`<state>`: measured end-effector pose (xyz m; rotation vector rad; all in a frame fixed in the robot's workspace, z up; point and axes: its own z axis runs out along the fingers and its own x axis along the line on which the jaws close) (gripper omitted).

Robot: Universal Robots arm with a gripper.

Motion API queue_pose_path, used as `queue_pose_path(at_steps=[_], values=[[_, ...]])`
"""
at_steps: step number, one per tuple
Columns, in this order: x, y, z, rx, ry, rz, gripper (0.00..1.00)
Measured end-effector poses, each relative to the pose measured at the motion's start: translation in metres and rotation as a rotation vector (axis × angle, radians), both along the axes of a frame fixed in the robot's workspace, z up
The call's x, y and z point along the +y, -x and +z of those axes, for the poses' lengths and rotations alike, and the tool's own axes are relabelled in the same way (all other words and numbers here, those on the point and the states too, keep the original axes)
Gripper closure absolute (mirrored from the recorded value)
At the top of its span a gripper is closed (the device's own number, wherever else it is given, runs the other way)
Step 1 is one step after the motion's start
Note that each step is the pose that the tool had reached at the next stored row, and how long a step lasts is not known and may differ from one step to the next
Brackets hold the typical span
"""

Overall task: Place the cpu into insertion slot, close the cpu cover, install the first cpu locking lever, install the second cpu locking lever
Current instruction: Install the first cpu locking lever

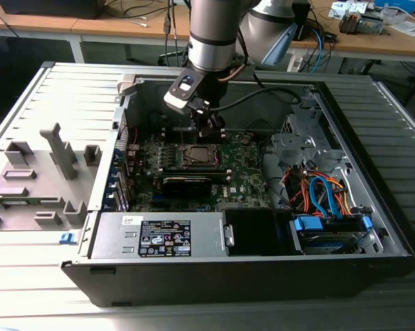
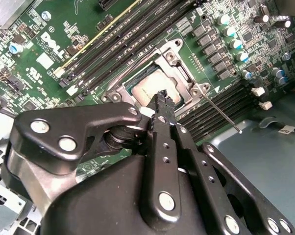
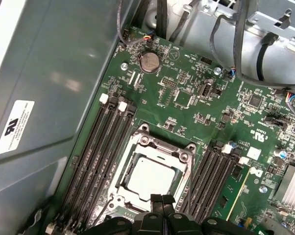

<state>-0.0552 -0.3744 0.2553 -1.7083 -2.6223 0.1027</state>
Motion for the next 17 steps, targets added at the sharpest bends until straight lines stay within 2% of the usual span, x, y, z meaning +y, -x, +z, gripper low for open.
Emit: queue_pose_path(at_steps=[17], values=[[0.0, 0.0, 0.0, 0.0, 0.0001, 0.1, 0.89]])
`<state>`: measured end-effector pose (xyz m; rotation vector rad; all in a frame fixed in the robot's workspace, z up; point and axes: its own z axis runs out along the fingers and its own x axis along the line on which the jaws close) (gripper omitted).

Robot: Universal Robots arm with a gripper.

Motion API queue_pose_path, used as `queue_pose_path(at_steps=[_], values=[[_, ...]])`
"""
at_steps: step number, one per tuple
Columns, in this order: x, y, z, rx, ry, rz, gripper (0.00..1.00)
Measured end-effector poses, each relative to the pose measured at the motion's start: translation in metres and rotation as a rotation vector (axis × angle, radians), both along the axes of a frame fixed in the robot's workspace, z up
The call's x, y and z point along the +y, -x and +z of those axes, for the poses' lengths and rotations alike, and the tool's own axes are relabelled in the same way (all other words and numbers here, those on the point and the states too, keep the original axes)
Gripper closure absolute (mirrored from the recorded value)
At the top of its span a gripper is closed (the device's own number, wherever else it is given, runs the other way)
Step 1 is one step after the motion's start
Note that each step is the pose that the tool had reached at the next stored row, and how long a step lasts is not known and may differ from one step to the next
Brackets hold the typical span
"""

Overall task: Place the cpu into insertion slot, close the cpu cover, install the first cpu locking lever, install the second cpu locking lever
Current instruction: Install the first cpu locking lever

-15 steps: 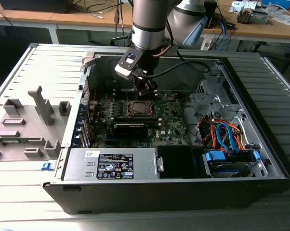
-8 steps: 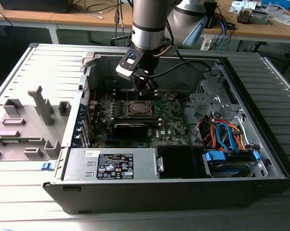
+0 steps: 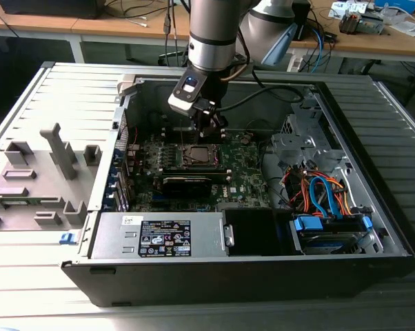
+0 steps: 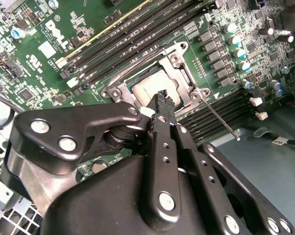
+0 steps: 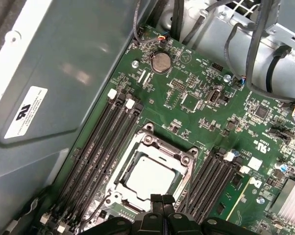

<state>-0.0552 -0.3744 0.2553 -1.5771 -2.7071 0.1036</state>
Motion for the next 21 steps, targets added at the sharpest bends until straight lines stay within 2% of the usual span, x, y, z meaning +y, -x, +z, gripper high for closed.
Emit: queue_pose_path(at_steps=[21], values=[[0.0, 0.0, 0.0, 0.0, 0.0, 0.101, 0.89]])
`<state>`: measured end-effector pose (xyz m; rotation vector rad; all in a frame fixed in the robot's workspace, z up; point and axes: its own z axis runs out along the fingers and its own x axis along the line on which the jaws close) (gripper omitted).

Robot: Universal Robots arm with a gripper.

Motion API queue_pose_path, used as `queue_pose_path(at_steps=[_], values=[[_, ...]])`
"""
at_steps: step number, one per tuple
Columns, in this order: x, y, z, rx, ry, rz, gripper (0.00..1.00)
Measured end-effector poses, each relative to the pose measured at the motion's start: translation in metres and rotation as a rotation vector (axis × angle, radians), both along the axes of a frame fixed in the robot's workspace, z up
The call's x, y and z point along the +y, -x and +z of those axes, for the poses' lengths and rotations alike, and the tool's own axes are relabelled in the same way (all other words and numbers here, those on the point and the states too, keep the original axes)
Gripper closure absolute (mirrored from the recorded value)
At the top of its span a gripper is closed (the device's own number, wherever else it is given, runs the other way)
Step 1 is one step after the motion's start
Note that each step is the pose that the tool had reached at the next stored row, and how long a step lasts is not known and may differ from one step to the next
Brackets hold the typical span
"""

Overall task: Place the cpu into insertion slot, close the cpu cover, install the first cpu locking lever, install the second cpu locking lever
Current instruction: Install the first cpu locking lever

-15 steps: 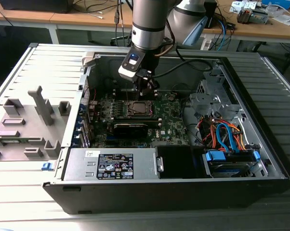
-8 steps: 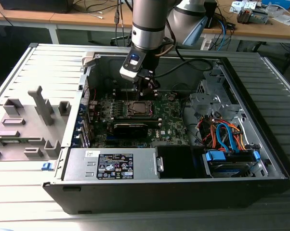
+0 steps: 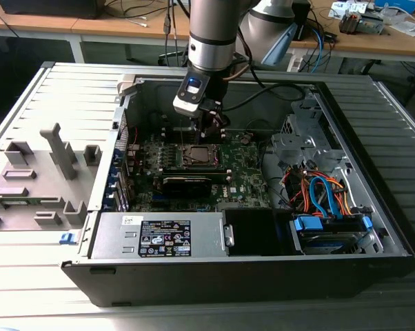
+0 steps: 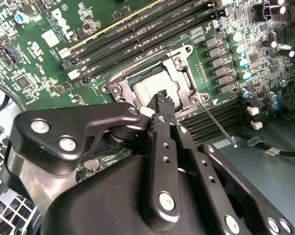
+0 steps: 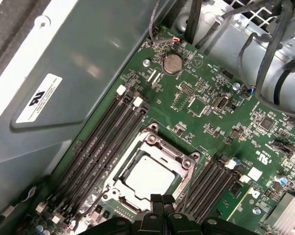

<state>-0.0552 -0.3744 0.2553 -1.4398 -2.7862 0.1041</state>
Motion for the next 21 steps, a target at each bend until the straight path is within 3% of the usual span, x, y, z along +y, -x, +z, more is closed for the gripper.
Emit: queue_pose_path(at_steps=[16, 18, 21], values=[[0.0, 0.0, 0.0, 0.0, 0.0, 0.057, 0.89], [0.0, 0.0, 0.0, -0.0001, 0.0, 0.107, 0.89], [0.0, 0.0, 0.0, 0.0, 0.0, 0.122, 0.89]])
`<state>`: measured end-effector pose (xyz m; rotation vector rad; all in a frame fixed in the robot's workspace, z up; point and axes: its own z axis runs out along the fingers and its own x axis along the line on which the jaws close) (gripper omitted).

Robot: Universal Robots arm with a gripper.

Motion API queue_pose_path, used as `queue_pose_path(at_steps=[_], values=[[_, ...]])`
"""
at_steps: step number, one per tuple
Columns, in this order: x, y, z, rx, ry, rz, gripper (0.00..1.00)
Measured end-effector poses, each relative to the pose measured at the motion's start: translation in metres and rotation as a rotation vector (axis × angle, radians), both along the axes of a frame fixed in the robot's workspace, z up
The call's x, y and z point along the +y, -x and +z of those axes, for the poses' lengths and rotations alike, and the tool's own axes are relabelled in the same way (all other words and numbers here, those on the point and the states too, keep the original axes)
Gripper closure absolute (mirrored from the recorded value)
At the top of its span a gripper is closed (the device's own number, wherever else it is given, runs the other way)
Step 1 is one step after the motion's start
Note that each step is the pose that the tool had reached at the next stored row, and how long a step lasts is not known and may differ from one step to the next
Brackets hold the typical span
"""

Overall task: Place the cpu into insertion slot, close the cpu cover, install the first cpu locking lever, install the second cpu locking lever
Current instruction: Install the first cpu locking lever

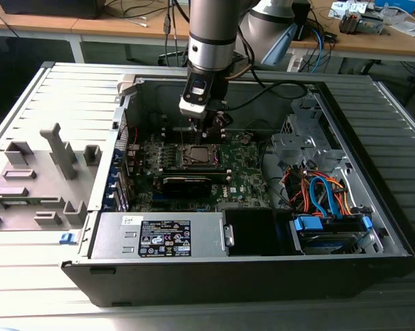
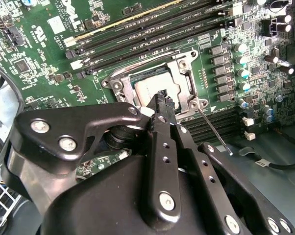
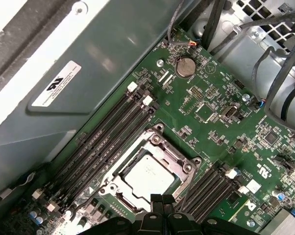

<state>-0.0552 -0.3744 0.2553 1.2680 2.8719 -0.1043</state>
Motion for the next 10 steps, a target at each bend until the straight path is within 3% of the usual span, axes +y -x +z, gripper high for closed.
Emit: queue_pose_path(at_steps=[10], values=[[0.0, 0.0, 0.0, 0.0, 0.0, 0.035, 0.89]])
